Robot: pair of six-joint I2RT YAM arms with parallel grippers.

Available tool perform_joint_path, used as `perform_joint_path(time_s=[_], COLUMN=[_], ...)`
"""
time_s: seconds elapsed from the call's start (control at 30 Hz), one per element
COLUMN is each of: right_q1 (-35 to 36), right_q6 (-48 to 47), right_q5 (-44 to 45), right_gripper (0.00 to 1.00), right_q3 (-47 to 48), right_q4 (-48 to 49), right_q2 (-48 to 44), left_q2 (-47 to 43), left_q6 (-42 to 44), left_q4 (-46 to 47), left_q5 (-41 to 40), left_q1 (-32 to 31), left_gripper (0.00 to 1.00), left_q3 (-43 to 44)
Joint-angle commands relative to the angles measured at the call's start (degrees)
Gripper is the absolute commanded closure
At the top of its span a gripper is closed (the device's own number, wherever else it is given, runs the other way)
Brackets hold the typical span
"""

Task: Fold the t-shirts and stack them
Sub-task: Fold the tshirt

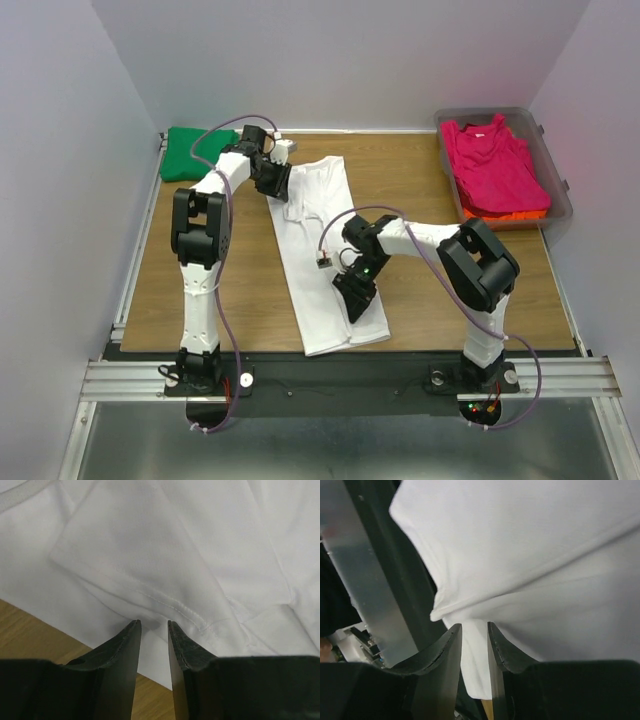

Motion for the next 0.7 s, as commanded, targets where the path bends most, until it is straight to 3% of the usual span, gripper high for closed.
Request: perform_joint_path(time_s=[0.0, 0.13, 0.37, 0.6, 0.63, 0.67], right_q1=[-0.54, -4.15, -10.21, -12.15, -12.24, -12.24], right_q6=[2.69, 4.27, 9.02, 11.93, 12.27, 12.45], right_q5=[-7.48, -6.08, 4.12, 8.86, 9.04, 9.31], right_gripper=[0.66, 0.66, 0.66, 0.66, 0.66, 0.66], right_q3=[4.73, 9.47, 14.15, 17.05, 17.14, 17.23], right_q4=[1.48, 1.74, 6.49, 9.56, 9.83, 10.35], right_q2=[-4.55, -6.76, -3.96, -1.76, -1.58, -1.40], left_q2=[-8.49, -13.34, -15.73, -13.45, -12.83, -12.65], left_q6=[-1.51, -6.96, -19.16, -24.82, -25.69, -26.05], left_q4=[0.26, 3.53, 12.13, 19.51, 20.31, 21.10], left_q5=[4.69, 7.24, 8.65, 7.95, 7.86, 8.04], left_q1=[0.50, 0.59, 0.68, 3.05, 3.31, 3.66], left_gripper=[0.59, 0.55, 0.50, 0.48, 0.41, 0.40], left_q3=[-0.78, -6.41, -15.73, -17.14, -17.14, -17.14])
